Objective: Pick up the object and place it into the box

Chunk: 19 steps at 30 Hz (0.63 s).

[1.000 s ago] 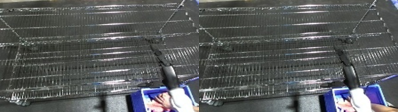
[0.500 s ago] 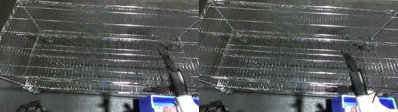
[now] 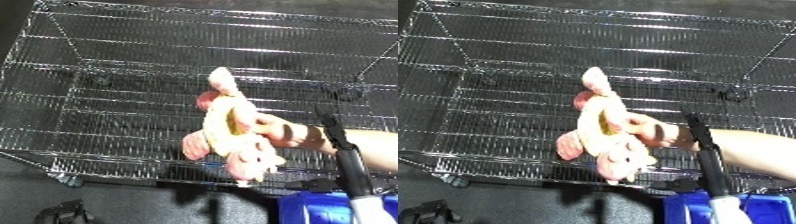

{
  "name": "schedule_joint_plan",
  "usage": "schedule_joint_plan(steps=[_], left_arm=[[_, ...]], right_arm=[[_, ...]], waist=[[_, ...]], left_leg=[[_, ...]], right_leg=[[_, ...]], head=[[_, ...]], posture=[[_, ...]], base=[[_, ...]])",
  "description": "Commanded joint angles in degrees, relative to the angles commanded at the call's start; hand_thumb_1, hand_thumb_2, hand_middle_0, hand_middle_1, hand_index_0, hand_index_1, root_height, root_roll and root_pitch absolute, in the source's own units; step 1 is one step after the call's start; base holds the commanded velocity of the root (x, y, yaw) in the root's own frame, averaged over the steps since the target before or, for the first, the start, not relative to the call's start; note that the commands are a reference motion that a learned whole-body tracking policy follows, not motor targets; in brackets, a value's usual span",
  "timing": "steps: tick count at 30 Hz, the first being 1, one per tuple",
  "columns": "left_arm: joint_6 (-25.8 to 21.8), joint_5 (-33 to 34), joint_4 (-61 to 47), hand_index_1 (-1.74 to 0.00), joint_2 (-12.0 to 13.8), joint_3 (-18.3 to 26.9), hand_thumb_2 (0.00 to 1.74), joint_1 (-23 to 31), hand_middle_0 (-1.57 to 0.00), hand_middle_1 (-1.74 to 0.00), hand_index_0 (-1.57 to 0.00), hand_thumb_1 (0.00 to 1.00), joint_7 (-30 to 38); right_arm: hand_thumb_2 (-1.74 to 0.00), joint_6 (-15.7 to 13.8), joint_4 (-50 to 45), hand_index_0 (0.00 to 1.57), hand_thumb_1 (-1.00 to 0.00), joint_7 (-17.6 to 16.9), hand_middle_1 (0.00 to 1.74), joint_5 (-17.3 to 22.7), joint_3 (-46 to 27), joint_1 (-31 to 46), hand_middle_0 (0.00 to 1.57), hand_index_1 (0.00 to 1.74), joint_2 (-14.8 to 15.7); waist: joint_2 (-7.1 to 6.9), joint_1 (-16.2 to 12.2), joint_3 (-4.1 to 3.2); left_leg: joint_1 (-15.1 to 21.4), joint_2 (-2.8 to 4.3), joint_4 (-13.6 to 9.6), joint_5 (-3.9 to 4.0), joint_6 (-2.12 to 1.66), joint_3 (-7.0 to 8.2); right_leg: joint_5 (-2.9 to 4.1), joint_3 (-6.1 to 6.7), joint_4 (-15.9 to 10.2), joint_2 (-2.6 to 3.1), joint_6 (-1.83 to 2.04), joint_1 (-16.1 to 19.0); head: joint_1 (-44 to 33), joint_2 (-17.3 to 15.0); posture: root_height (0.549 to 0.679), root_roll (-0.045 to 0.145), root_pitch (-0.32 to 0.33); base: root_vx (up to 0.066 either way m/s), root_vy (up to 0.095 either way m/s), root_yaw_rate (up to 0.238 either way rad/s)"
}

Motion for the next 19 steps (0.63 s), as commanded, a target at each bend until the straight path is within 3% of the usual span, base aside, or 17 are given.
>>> schedule_joint_plan(steps=[9,19], left_arm=[[0.2,-1.0,0.0,-1.74,0.5,-0.6,1.74,1.0,-1.57,-1.74,-1.57,1.00,-0.5],[0.1,-2.0,-0.1,-1.74,1.7,-2.8,1.74,1.8,-1.57,-1.74,-1.57,1.00,-1.5]], right_arm=[[0.00,0.8,-0.3,0.00,0.00,0.6,0.00,-0.9,1.2,-2.8,0.00,0.00,-2.9],[0.00,1.8,3.3,0.00,0.00,1.8,0.00,-2.1,7.2,-12.5,0.00,0.00,-10.2]], waist=[[0.01,0.6,0.21],[0.33,2.4,0.95]], left_leg=[[-0.1,-0.02,0.1,0.01,-0.07,-0.22],[-1.5,-0.40,1.3,-0.07,-0.15,-0.90]], right_leg=[[-0.10,0.04,0.5,-0.13,0.01,-0.5],[0.29,-0.04,1.5,-0.46,0.09,-1.7]], head=[[1.5,-1.2],[4.2,-1.3]], posture=[[0.637,0.042,-0.175],[0.635,0.039,-0.170]], base=[[0.017,-0.006,0.008],[0.012,0.000,0.032]])
